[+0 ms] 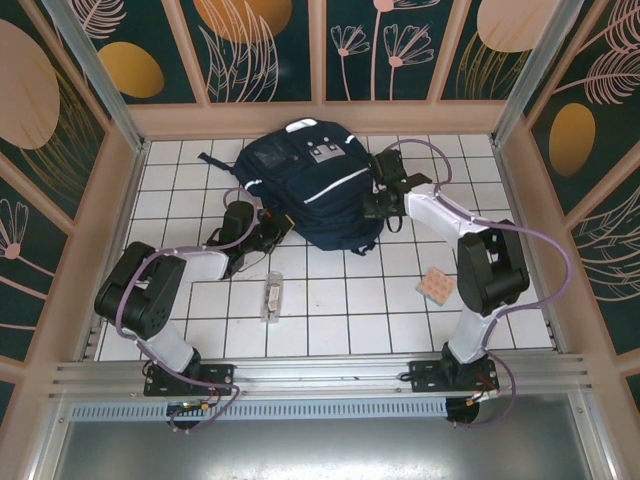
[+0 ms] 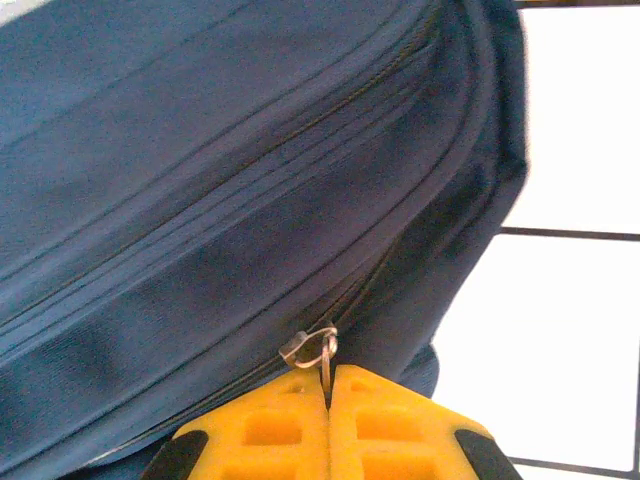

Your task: Pack books, pencil case, and school supplies into a backpack

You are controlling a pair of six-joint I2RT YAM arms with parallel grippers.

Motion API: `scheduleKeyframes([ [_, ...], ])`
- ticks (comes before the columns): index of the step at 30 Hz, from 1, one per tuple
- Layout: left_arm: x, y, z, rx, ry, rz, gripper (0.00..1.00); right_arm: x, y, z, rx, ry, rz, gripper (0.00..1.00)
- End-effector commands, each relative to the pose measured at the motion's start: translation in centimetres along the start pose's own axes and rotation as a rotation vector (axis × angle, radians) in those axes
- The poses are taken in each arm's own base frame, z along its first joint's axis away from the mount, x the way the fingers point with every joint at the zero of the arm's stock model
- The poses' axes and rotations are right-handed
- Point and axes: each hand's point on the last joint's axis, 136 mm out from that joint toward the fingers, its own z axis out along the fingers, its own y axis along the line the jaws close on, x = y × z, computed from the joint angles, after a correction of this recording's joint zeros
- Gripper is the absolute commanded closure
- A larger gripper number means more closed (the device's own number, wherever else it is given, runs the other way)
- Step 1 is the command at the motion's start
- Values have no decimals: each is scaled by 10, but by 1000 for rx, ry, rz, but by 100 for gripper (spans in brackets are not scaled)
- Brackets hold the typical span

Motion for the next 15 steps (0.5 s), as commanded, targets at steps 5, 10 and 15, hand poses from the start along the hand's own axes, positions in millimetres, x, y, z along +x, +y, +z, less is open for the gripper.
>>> scheduleKeyframes([
  [5,-46,16,-10,-61,-129,38,100,20,-11,3,33,52,-63,100],
  [10,-79,7,8,-80,-168,97,100,59,36,-20,-200,122,-101,100],
  [15,-104,-7,28,-63,-181,131,100,80,79,-49,-394,123,-112,100],
])
